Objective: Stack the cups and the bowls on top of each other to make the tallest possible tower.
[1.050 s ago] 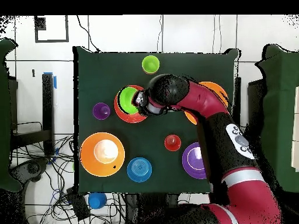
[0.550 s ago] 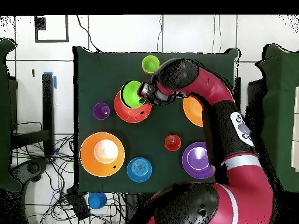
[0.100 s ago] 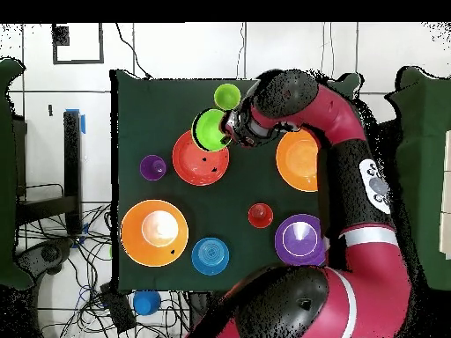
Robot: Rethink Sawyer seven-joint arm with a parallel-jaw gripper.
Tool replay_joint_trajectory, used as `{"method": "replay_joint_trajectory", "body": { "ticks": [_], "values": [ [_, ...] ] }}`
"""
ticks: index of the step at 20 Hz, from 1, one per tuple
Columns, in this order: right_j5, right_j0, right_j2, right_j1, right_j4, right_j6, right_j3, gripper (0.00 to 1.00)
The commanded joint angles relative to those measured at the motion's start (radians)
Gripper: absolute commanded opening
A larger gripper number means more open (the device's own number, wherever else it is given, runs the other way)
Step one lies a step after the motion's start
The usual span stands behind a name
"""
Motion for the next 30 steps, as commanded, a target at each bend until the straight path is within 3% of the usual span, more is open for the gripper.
{"method": "replay_joint_trajectory", "body": {
  "ticks": [1, 19, 30],
  "values": [
    [0.117, 0.007, 0.049, 0.013, -0.063, -0.148, -0.124, 0.0],
    [0.222, 0.039, 0.063, 0.168, -0.098, -0.191, -0.406, 0.0],
    [0.279, 0.074, 0.088, 0.266, -0.069, -0.129, -0.553, 0.0]
  ]
}}
